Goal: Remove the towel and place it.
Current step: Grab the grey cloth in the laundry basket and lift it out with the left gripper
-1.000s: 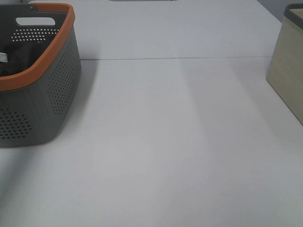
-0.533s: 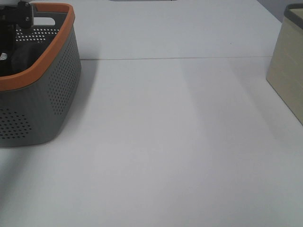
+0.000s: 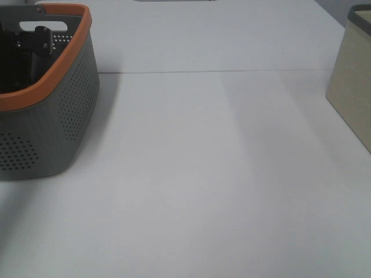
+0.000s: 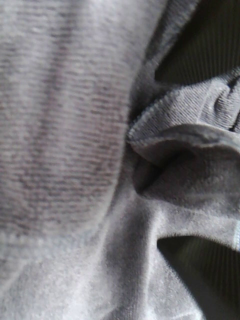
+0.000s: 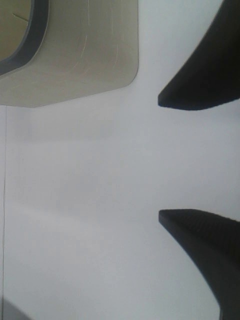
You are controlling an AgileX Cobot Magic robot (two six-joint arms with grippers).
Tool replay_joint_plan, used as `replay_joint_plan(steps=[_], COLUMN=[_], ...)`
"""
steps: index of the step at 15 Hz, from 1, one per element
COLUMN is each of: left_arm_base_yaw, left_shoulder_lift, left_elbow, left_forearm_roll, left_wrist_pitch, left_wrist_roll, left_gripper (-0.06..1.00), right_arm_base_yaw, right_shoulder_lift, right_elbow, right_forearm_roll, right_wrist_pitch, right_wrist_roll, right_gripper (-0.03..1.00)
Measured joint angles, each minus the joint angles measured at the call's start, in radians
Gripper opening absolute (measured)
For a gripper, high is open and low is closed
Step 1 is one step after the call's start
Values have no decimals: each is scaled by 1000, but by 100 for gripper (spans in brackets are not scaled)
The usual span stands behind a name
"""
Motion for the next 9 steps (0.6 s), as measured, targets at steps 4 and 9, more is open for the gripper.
replay_joint_plan(steps=[4,9], left_arm_base_yaw=[0,0], left_shoulder_lift=[0,0], left_elbow=[0,0], left_forearm_roll=[-1,-8], left_wrist_pitch=[-1,-4], left_wrist_roll=[-20,-93], left_gripper=[23,16], right_arm_base_yaw=[0,0], right_shoulder_lift=[0,0], right_elbow=[0,0], right_forearm_roll=[0,0], right_wrist_pitch=[0,0], right_wrist_roll=[0,0], right_gripper=[52,52])
